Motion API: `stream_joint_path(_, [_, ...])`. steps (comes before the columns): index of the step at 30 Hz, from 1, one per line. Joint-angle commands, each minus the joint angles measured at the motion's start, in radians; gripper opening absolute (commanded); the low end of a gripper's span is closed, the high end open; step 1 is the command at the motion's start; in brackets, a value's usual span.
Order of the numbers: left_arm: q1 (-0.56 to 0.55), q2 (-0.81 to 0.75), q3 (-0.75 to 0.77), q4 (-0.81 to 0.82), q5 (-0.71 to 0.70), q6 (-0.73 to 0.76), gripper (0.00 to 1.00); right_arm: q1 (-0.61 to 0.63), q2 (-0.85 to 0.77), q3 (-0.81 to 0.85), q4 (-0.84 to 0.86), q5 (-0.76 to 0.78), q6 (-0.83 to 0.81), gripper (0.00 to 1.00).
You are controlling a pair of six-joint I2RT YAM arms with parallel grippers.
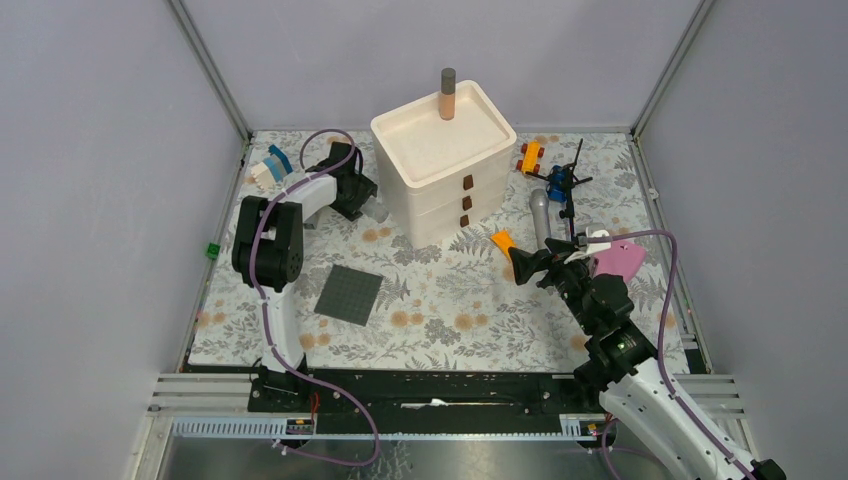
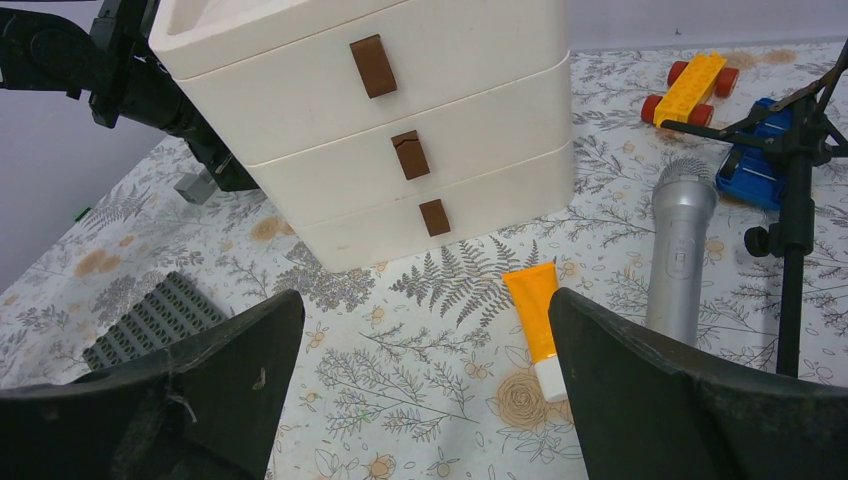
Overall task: Organize the makeup
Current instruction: Pick up the makeup from the center of the board.
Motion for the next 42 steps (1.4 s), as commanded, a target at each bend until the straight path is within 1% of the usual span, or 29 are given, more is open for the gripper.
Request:
stream_joint_path(1, [0.008, 0.014, 0.033, 0.021, -0.036, -0.019, 0.63, 0.004, -0.008, 0.013, 0.016, 0.029, -0.014, 1.0])
stream_joint_path(7, [0.016, 0.022, 0.033, 0.016, -0.04, -0.021, 0.62, 0.004, -0.011, 0.012, 0.017, 0.03, -0.014, 1.0])
stream_joint_path(9, [0.016, 0.028, 0.033, 0.018, -0.035, -0.018, 0.6, 0.004, -0.011, 0.012, 0.016, 0.031, -0.015, 1.0])
stream_joint_path(11, [0.016, 0.033, 0.033, 0.023, -0.024, -0.011, 0.56, 0.004, -0.011, 0.013, 0.016, 0.03, -0.013, 1.0])
stream_joint_path(20, [0.016, 0.02, 0.008, 0.048, 0.002, 0.009, 0.27, 0.004, -0.012, 0.013, 0.018, 0.035, -0.016, 1.0])
stream_joint_path(24, [0.016, -0.033, -0.015, 0.071, 0.02, 0.011, 0.11, 0.004, -0.01, 0.013, 0.019, 0.042, -0.015, 1.0])
stream_joint_path(26, [0.016, -0.068, -0.009, 0.054, -0.002, 0.025, 0.02, 0.004, -0.011, 0.015, 0.019, 0.04, -0.013, 1.0])
stream_joint_path(27, [0.016, -0.092, -0.004, 0.039, -0.023, 0.037, 0.0, 0.004, -0.011, 0.016, 0.019, 0.04, -0.011, 1.0])
stream_joint_path(32, [0.014, -0.24, 0.041, -0.02, -0.179, 0.119, 0.0, 0.004, -0.014, 0.023, 0.022, 0.043, -0.004, 0.99])
stream_joint_path(36, [-0.023, -0.331, 0.166, -0.146, -0.431, 0.229, 0.0, 0.004, -0.019, 0.012, 0.047, 0.067, 0.014, 1.0])
stream_joint_path(40, [-0.069, -0.404, 0.275, -0.154, -0.589, 0.365, 0.0, 0.004, -0.021, 0.0, 0.075, 0.073, 0.021, 1.0])
stream_joint_path(42, [-0.096, -0.439, 0.313, -0.123, -0.662, 0.444, 0.0, 0.004, -0.026, 0.0, 0.076, 0.078, 0.018, 1.0])
